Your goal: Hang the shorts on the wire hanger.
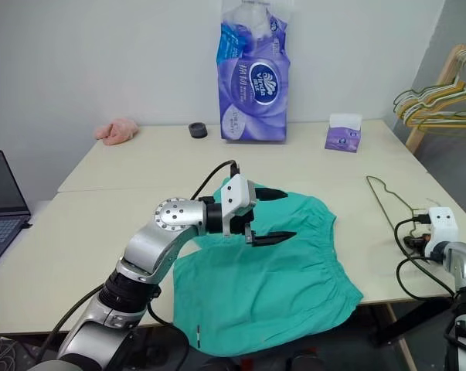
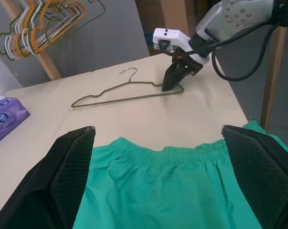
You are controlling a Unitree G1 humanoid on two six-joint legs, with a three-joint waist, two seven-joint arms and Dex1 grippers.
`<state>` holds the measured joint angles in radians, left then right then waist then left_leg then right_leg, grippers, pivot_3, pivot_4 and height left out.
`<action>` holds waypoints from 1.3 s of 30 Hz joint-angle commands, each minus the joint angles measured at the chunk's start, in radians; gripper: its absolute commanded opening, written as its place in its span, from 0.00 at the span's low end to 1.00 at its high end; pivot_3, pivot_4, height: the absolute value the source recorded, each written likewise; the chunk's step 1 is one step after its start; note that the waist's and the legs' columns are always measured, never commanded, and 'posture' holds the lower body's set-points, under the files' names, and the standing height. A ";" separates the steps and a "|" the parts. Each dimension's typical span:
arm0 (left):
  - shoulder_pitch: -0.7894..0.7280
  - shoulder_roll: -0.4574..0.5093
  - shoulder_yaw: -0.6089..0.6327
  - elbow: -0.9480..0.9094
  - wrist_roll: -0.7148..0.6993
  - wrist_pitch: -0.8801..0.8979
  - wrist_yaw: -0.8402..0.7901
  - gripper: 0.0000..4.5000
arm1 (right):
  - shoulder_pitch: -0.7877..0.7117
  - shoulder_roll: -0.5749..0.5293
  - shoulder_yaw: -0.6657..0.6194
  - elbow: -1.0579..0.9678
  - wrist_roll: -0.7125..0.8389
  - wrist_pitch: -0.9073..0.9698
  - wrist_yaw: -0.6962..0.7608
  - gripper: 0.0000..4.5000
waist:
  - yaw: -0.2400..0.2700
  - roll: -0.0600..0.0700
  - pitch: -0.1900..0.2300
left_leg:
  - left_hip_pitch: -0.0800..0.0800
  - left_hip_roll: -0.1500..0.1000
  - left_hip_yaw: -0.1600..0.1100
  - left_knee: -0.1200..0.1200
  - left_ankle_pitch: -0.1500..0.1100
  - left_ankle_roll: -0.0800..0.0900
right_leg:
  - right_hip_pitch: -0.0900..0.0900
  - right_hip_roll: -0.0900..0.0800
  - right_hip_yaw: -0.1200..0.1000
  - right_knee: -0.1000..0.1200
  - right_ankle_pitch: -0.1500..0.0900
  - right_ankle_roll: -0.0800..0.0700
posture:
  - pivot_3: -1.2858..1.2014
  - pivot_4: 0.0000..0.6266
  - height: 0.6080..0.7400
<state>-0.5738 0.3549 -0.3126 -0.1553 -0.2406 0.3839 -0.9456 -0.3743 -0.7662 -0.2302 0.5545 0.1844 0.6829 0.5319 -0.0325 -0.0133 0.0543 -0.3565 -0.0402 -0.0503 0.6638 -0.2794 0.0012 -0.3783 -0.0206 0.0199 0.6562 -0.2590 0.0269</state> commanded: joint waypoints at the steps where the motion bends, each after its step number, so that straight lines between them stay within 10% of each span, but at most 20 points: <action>1: -0.016 -0.005 0.002 -0.012 0.002 -0.015 0.004 1.00 | 0.041 0.013 0.027 0.057 -0.041 0.020 -0.035 0.12 | 0.002 -0.001 0.000 | 0.002 0.000 -0.001 0.000 0.000 0.000 | 0.003 0.000 -0.001 -0.001 -0.001 0.002 | 0.47 0.08 1.00; 13: -0.045 -0.015 0.044 0.077 0.013 -0.029 0.052 1.00 | 0.072 -0.004 0.020 -0.071 -0.056 -0.073 -0.098 0.00 | 0.002 -0.002 0.000 | 0.006 -0.001 -0.001 -0.001 -0.002 0.004 | 0.010 -0.002 -0.001 -0.011 0.001 0.006 | 0.47 0.07 1.00; 22: -0.197 0.026 0.204 0.324 -0.020 -0.045 0.082 1.00 | 0.169 -0.147 0.219 -0.538 -0.248 -0.307 0.018 0.00 | -0.027 0.010 0.006 | -0.005 0.000 0.000 -0.001 -0.002 0.003 | -0.001 -0.001 0.000 -0.009 0.002 0.007 | 0.47 0.07 1.00; 39: -0.205 0.238 0.101 0.517 -0.047 0.185 -0.357 1.00 | 0.047 -0.191 0.405 -0.659 -0.626 -1.039 -0.055 0.00 | -0.031 0.001 0.015 | -0.008 0.000 0.001 -0.001 -0.002 0.003 | -0.007 -0.002 0.001 -0.008 0.004 0.002 | 0.46 0.07 1.00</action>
<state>-0.7914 0.5820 -0.1928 0.3978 -0.2846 0.5448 -1.2634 -0.3019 -0.9597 0.1931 -0.0846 -0.4333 -0.3165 0.4943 -0.0631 -0.0123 0.0697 -0.3644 -0.0403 -0.0498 0.6629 -0.2814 0.0041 -0.3848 -0.0230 0.0210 0.6479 -0.2547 0.0291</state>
